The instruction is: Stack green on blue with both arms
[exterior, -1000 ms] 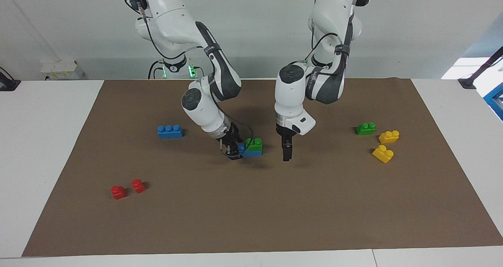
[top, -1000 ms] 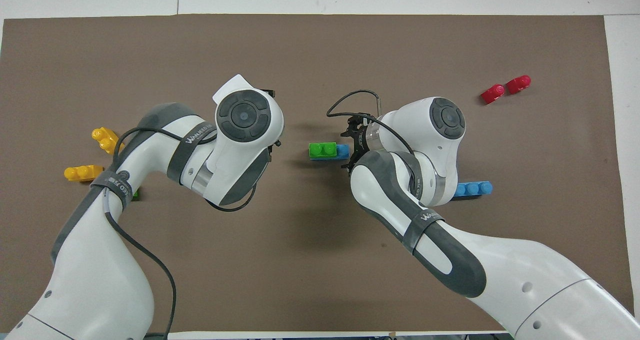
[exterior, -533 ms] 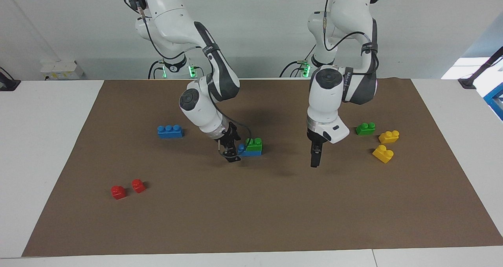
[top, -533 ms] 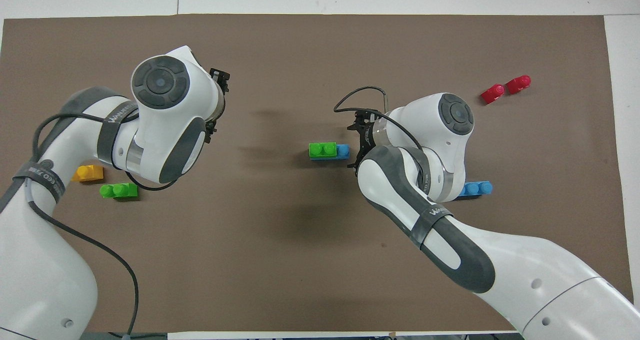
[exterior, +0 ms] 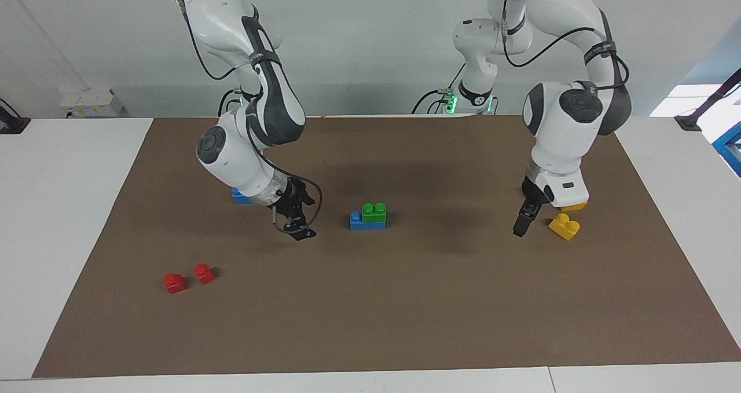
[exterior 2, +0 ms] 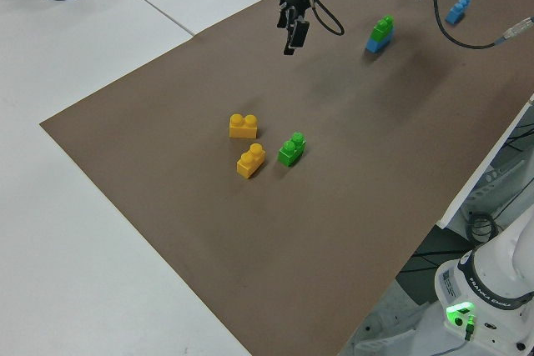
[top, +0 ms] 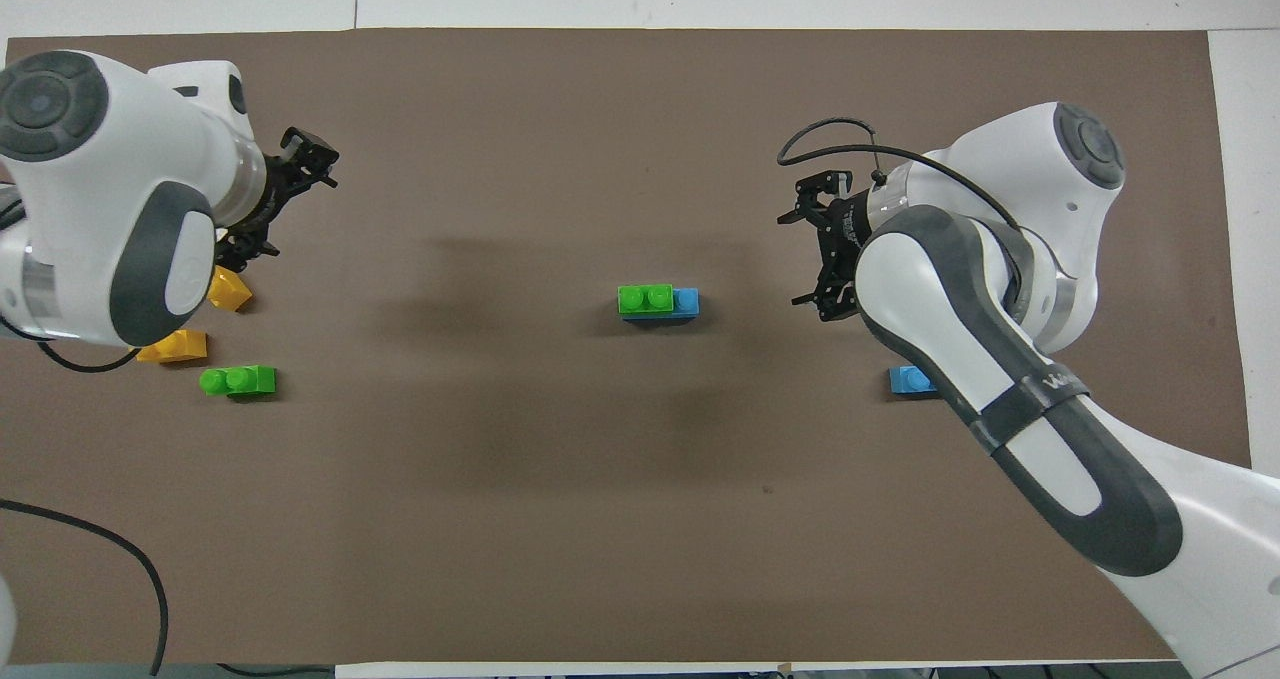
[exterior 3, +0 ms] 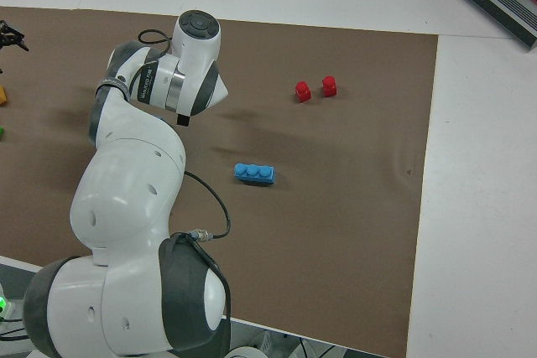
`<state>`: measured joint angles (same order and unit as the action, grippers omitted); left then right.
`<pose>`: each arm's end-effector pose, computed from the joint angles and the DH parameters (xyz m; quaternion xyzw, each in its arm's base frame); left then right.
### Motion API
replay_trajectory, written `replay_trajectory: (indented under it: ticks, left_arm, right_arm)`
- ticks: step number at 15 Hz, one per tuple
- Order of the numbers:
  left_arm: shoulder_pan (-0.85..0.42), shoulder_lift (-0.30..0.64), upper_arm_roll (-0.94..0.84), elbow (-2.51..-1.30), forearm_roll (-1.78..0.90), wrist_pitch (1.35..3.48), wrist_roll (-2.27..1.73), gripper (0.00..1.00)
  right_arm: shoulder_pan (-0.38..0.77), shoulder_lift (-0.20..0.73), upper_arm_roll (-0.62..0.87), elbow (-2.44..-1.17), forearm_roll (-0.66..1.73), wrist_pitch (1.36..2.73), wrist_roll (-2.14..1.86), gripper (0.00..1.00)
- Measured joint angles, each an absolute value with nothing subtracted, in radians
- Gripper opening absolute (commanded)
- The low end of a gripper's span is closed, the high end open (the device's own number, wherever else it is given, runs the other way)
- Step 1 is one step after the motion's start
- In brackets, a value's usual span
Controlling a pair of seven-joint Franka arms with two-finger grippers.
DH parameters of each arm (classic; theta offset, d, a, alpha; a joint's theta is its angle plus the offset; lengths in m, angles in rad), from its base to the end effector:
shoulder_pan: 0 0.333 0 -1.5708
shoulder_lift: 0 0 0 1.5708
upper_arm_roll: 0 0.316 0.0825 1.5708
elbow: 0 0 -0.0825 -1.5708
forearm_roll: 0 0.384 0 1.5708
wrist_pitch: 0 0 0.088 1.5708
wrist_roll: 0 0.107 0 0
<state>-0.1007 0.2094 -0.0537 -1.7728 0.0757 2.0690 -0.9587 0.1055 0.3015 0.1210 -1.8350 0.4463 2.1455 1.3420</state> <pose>0.6217 -0.0907 0.4483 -0.9250 -0.3763 -0.0520 0.0011 0.6131 0.1549 0.3733 -0.7596 0.6176 0.1413 0.1470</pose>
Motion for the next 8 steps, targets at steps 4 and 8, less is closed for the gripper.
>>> replay_trajectory:
  ticks: [4,8]
  left_arm:
    - [-0.045,0.142,-0.050,-1.773,0.061,1.980,-0.697,1.00]
    - [-0.021,0.090,-0.048,-1.773,0.060,1.921,-0.475,1.00]
  right_arm:
    - [0.067,0.213,0.121,-1.776,0.278,1.998,1.041,1.00]
    - [0.020,0.101,0.120,-1.701,0.142,1.828,0.644,1.00]
